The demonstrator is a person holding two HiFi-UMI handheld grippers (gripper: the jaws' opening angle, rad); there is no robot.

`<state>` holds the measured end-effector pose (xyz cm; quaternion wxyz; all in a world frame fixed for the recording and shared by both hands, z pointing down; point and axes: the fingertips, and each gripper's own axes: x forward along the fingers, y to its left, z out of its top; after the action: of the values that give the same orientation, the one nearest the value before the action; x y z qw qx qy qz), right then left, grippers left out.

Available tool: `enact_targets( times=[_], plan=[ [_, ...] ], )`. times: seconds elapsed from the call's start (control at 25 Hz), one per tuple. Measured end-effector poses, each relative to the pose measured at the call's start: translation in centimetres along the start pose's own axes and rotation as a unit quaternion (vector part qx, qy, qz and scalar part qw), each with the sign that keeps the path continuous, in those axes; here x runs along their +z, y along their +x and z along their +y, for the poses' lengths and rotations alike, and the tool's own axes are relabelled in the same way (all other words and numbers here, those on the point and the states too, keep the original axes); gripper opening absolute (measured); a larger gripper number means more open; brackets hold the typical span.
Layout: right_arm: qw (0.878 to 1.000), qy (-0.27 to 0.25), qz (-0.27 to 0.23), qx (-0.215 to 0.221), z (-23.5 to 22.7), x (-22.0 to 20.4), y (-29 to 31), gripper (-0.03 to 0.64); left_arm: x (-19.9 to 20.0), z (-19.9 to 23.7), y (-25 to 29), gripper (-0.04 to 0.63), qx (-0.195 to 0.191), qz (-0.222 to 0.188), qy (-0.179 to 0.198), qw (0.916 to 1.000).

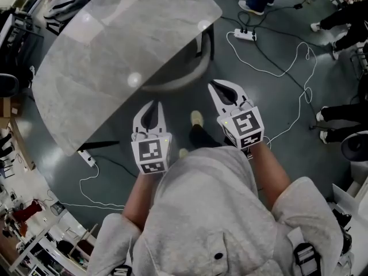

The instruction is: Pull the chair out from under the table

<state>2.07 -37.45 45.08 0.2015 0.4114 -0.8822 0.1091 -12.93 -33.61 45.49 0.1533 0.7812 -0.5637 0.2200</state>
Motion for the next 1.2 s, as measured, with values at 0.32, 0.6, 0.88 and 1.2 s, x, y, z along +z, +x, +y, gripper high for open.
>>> enact_targets(
  times=[0.32,0.6,0.88,1.2],
  plan=[
    [0.981,-0.086,0.124,0.121,0.0,-5.1,5.7,0.127,-3.9,-0.1,6.5,0.195,-0.067,0.098,0.096,0.9884],
    [0.910,-0.287,0.215,0.209,1.3,-11.0,10.4,0.193,-10.6,0.1,11.6,0.285,-0.140,0.231,0.254,0.9287],
    [0.853,-0.362,0.278,0.252,1.8,-15.5,14.9,0.199,-14.5,1.0,15.9,0.287,-0.162,0.307,0.306,0.8866],
    [0.779,-0.480,0.318,0.249,1.2,-18.2,17.2,0.198,-17.3,0.8,17.2,0.284,-0.194,0.369,0.434,0.7987]
  ],
)
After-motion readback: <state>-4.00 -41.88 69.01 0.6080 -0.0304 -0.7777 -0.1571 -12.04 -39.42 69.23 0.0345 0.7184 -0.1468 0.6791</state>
